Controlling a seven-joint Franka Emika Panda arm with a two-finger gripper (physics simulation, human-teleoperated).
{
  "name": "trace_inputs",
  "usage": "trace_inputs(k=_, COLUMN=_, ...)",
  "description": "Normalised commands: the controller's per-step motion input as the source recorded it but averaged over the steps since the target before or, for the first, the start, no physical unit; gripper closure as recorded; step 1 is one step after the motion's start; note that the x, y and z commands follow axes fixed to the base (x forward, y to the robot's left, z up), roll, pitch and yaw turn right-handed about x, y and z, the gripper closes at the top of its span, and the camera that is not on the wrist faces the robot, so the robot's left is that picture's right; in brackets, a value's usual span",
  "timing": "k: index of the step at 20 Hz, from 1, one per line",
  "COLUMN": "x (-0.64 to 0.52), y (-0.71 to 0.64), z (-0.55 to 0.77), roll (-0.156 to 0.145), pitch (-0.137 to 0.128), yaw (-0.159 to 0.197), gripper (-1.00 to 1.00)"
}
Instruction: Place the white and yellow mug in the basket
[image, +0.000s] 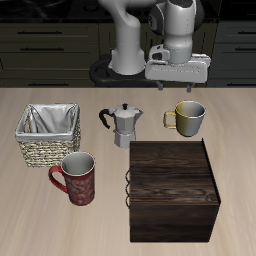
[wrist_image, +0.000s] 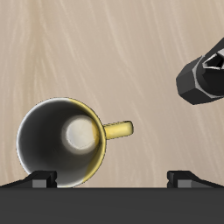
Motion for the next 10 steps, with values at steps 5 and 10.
trace_inputs(k=5, x=0.0, y=0.08, z=-0.35, roll=0.019, pitch=0.065, yaw=-0.023, gripper=-1.0)
trace_inputs(k=10, x=0.08, y=0.1, z=-0.29, roll=0.0, pitch=0.057, yaw=0.002, gripper=-1.0)
